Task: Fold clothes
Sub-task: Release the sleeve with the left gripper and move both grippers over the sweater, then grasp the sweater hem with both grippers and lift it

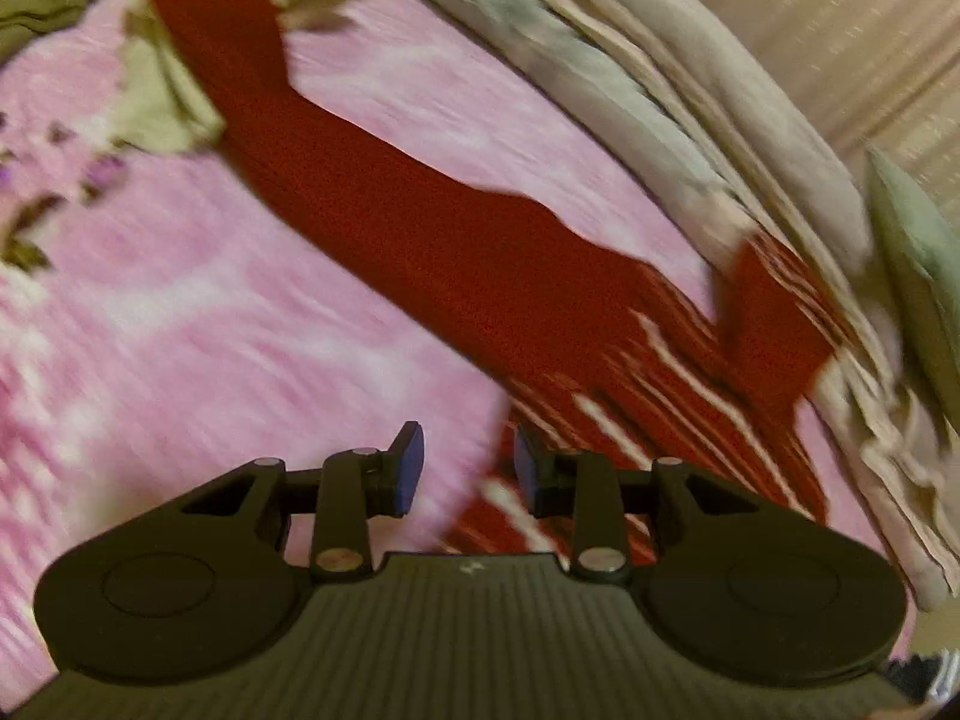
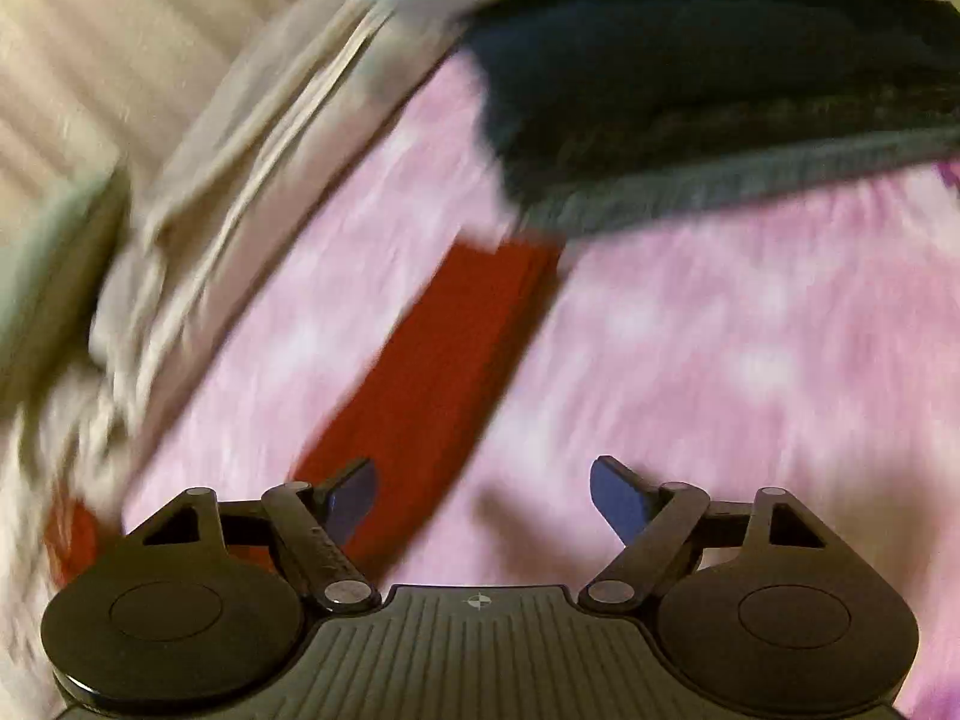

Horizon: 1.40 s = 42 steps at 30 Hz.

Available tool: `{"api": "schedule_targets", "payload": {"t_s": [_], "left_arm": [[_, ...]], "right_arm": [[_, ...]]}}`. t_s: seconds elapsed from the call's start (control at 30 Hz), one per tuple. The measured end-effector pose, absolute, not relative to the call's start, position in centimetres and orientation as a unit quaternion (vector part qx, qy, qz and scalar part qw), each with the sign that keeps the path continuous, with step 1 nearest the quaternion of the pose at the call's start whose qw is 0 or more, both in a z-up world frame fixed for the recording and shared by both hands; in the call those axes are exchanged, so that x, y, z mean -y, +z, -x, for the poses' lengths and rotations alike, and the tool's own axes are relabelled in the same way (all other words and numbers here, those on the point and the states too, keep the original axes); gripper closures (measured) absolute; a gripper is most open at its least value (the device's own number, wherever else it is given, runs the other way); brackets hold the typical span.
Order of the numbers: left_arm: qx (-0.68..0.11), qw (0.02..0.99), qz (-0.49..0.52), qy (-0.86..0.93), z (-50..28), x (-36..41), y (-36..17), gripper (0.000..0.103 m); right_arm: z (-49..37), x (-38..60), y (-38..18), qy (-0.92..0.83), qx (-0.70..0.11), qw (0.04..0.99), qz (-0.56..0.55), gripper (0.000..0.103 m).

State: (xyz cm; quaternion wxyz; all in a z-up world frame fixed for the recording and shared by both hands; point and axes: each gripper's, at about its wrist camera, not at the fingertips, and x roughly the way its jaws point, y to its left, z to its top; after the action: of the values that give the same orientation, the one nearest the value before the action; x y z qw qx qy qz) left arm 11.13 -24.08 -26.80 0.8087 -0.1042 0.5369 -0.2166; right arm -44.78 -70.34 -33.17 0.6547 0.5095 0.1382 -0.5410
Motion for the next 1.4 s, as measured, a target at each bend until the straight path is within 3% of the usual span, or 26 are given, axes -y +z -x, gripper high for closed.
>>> {"api": "schedule_targets", "payload": {"t_s": [0.23,0.27,0.3,0.33,0.4,0.6,0.73,0.97,1.1,1.17,1.2,1.23,1.4], "left_arm": [[-0.541,0.806,0.095,-0.221,-5.6,26.9,-26.4,0.075],[-0.544,0.805,0.094,-0.218,-5.3,26.9,-26.4,0.075],[-0.547,0.804,0.093,-0.215,-4.9,26.9,-26.5,0.075],[-0.55,0.803,0.092,-0.211,-4.5,26.8,-26.5,0.075],[-0.552,0.803,0.09,-0.204,-3.8,26.8,-26.5,0.075],[-0.548,0.809,0.089,-0.195,-2.4,25.8,-26.0,0.075],[-0.558,0.801,0.087,-0.199,-1.8,25.3,-26.8,0.075],[-0.574,0.789,0.069,-0.208,-1.0,23.5,-28.0,0.075],[-0.584,0.783,0.058,-0.207,-1.5,21.5,-28.5,0.075],[-0.587,0.779,0.049,-0.213,-2.0,20.5,-28.7,0.075],[-0.588,0.778,0.041,-0.218,-2.3,20.0,-28.8,0.075],[-0.59,0.775,0.031,-0.224,-2.7,19.4,-28.8,0.075],[-0.604,0.75,-0.022,-0.268,-4.6,15.5,-29.3,0.074]], "right_arm": [[45.1,78.2,-36.0,-0.542,-0.133,0.642,-0.525,0.022],[44.5,78.4,-35.7,-0.538,-0.145,0.654,-0.512,0.03],[44.0,78.5,-35.5,-0.53,-0.162,0.667,-0.498,0.075],[43.7,78.7,-35.4,-0.52,-0.173,0.676,-0.493,0.1],[43.6,78.4,-34.9,-0.504,-0.181,0.692,-0.485,0.1],[43.1,71.1,-25.7,-0.548,-0.15,0.774,-0.28,0.1],[44.0,68.6,-25.5,-0.598,-0.168,0.748,-0.233,0.1],[47.5,68.1,-32.9,-0.637,-0.266,0.662,-0.291,0.099],[49.7,65.4,-33.1,-0.636,-0.224,0.629,-0.387,0.097],[50.2,64.6,-32.4,-0.636,-0.212,0.611,-0.421,0.071],[50.4,64.2,-31.8,-0.644,-0.215,0.598,-0.426,0.042],[50.6,63.8,-31.2,-0.649,-0.217,0.589,-0.429,0.03],[48.3,58.5,-29.1,-0.51,-0.22,0.654,-0.513,0.03]]}}
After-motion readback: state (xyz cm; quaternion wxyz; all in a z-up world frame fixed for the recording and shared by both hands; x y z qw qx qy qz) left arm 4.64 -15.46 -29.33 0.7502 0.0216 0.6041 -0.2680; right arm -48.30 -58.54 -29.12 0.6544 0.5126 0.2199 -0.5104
